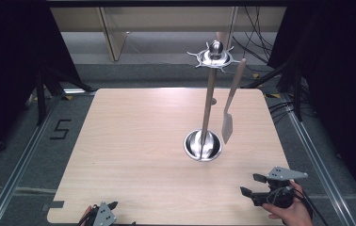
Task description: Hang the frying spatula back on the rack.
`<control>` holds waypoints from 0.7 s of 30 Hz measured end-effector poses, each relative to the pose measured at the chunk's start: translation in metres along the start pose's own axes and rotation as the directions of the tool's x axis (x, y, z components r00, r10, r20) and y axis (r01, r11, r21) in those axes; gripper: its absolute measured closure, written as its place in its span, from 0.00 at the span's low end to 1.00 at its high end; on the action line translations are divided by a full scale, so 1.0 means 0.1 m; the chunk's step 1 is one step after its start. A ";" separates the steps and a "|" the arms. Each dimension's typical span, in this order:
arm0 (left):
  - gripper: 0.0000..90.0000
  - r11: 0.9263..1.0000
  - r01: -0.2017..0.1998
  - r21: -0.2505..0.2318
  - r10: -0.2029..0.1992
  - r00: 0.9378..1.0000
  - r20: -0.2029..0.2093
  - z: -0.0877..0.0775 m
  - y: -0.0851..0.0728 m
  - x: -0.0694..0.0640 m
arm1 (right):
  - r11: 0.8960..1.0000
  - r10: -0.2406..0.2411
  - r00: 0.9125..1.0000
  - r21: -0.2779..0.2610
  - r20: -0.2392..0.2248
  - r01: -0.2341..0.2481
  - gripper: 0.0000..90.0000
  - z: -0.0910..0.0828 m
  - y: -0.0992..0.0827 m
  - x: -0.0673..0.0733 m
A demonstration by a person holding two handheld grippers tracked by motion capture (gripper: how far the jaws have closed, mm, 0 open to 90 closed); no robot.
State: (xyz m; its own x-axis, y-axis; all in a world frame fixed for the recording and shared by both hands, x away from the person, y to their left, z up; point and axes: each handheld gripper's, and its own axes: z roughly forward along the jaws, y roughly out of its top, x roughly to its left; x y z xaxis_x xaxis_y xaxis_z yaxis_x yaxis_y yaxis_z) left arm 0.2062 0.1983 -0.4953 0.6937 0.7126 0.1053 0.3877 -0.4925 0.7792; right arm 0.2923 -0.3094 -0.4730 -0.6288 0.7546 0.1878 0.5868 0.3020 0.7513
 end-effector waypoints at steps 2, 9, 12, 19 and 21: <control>0.16 1.000 -0.016 0.007 0.016 1.000 -0.006 -0.01 0.00 0.01 | 1.000 0.001 1.000 -0.003 -0.003 -0.001 0.27 0.00 -0.02 0.00; 0.16 1.000 -0.003 0.012 0.003 1.000 -0.006 -0.02 -0.03 0.00 | 1.000 -0.004 1.000 0.006 0.007 0.004 0.27 -0.01 -0.09 0.01; 0.16 0.999 -0.033 0.015 0.033 0.999 -0.016 -0.02 -0.03 0.02 | 0.999 -0.047 0.999 -0.013 0.013 0.047 0.26 0.01 -0.12 0.01; 0.16 1.000 0.011 0.016 -0.011 1.000 -0.010 -0.02 -0.04 -0.01 | 0.999 -0.034 0.999 0.020 0.019 0.033 0.26 0.01 -0.20 0.08; 0.16 1.000 -0.011 0.019 0.011 1.000 -0.013 -0.02 -0.03 0.01 | 0.997 -0.075 0.996 0.019 0.044 0.074 0.26 0.02 -0.22 0.06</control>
State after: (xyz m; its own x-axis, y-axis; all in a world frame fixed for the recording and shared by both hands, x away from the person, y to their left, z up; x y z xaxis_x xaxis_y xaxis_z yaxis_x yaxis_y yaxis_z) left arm 0.2042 0.2015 -0.4966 0.6898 0.7137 0.1217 0.3917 -0.5093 0.7663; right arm 0.2765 -0.3101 -0.4891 -0.6480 0.7547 0.1026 0.5482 0.3686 0.7508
